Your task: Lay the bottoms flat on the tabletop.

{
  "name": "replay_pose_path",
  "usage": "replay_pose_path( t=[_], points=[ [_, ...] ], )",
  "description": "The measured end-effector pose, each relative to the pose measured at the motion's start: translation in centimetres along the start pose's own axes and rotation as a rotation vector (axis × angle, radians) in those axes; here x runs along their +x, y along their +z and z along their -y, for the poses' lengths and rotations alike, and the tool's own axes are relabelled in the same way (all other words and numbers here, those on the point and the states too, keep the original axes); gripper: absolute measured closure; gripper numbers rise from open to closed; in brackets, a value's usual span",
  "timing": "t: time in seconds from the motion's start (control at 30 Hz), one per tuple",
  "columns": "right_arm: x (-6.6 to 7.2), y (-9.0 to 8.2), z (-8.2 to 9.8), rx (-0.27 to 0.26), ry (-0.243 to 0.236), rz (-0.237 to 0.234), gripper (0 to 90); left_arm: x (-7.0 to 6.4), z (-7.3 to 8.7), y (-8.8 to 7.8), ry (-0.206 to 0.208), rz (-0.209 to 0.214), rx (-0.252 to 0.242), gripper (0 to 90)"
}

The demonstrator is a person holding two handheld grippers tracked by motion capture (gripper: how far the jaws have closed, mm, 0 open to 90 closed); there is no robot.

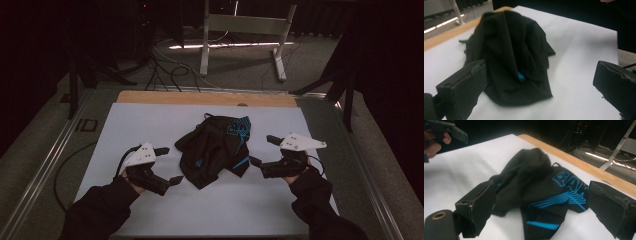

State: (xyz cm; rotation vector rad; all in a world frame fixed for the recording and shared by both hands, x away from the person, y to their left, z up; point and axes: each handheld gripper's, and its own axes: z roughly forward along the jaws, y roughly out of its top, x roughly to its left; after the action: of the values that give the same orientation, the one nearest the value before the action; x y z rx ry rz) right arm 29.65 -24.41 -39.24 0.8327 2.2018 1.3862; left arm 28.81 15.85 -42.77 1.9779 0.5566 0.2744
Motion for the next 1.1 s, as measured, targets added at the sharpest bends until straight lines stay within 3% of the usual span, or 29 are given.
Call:
replay_pose_path(
  t=[0.13,0.2,0.23,0.4,0.5,0.67,0.83,0.93,0.97,1.03,1.1],
  points=[
    [-1.2,1.1,-0.3,0.001,0.019,0.011,9.0,0.5,-0.5,1.4,0.004,-0.039,0.027,0.2],
    [-1.5,1.4,-0.3,-0.003,0.018,-0.002,9.0,0.7,-0.5,1.7,-0.011,-0.032,0.034,0.2],
    [-1.7,1.7,-0.3,0.002,0.014,0.008,9.0,1.1,-0.6,2.4,-0.043,-0.027,0.057,0.2],
    [-3.2,3.7,0.4,0.014,0.058,0.031,13.8,1.9,-0.6,3.5,-0.072,-0.018,0.067,0.2],
    [-4.3,5.7,1.7,0.054,0.098,0.005,13.2,2.9,-0.2,4.7,-0.074,-0.016,0.076,0.2],
    [-4.7,7.7,3.5,0.104,0.134,-0.013,13.4,3.7,0.5,6.4,-0.077,-0.001,0.127,0.2],
    [-4.8,9.0,5.0,0.161,0.117,0.011,13.7,3.9,1.0,7.6,-0.083,0.014,0.16,1.5],
    [-5.4,10.1,6.3,0.216,0.145,0.001,14.7,4.2,1.7,8.8,-0.096,0.024,0.186,10.4],
    [-5.5,10.4,6.6,0.228,0.134,-0.002,14.8,4.3,1.8,9.0,-0.092,0.011,0.19,12.1],
    [-5.6,11.0,7.1,0.247,0.162,-0.015,14.9,4.5,2.0,9.5,-0.095,0.005,0.199,16.2],
    [-5.4,11.6,7.4,0.264,0.146,-0.016,16.3,4.7,2.3,10.0,-0.101,0.012,0.203,23.7]
  ],
)
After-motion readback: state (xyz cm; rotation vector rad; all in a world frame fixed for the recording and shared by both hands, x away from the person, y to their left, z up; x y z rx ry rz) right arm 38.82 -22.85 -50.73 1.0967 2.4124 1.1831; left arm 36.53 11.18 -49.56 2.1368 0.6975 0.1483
